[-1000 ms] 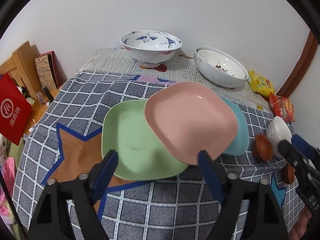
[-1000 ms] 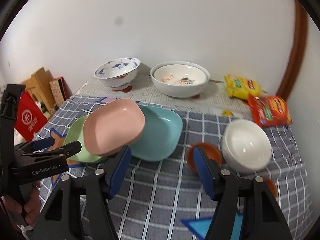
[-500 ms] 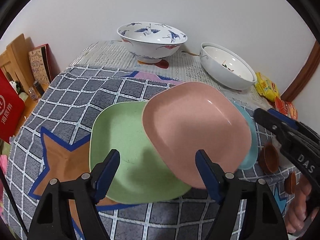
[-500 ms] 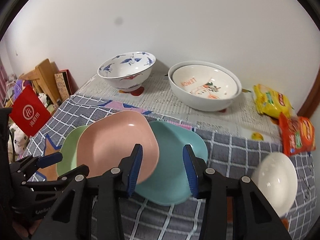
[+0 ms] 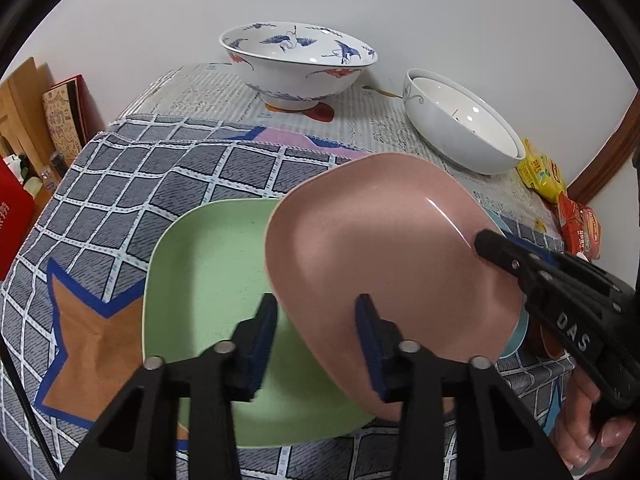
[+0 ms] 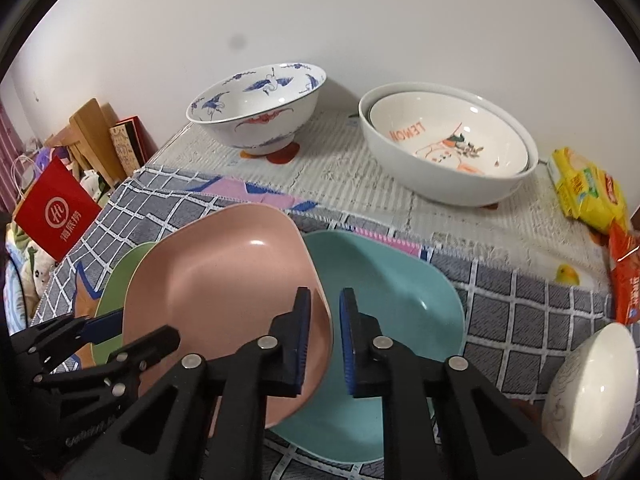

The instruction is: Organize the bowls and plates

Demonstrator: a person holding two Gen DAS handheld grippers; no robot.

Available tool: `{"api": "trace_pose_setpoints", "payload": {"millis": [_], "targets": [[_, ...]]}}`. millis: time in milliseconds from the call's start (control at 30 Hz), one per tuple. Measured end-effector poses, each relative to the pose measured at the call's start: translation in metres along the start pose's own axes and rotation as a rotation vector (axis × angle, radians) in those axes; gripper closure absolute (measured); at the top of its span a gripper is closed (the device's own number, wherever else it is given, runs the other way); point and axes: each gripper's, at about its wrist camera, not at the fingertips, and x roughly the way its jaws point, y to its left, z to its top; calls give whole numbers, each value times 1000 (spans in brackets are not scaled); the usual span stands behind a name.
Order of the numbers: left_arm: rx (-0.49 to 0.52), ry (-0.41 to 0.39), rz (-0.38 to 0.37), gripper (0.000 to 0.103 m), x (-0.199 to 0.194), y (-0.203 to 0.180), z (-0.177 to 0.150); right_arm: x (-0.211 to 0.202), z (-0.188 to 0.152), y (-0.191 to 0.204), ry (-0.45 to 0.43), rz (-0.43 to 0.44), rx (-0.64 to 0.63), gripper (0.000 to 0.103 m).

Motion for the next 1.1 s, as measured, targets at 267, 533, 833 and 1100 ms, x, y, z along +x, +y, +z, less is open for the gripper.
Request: {"api": "trace_pose_setpoints", "payload": {"millis": [267, 533, 833, 1100], "targets": [[8, -16, 36, 85, -11, 2, -1, -12, -15, 4, 8, -12, -3, 95], [-2, -41, 49, 87, -38, 13, -7, -39, -29, 12, -6, 58, 72, 95], [-15, -98, 103, 87, -75, 41, -2, -58, -27, 52, -39, 98, 62, 95], [-33, -103, 127, 87, -75, 66, 2, -55, -20, 78, -43, 114, 37, 95]]}}
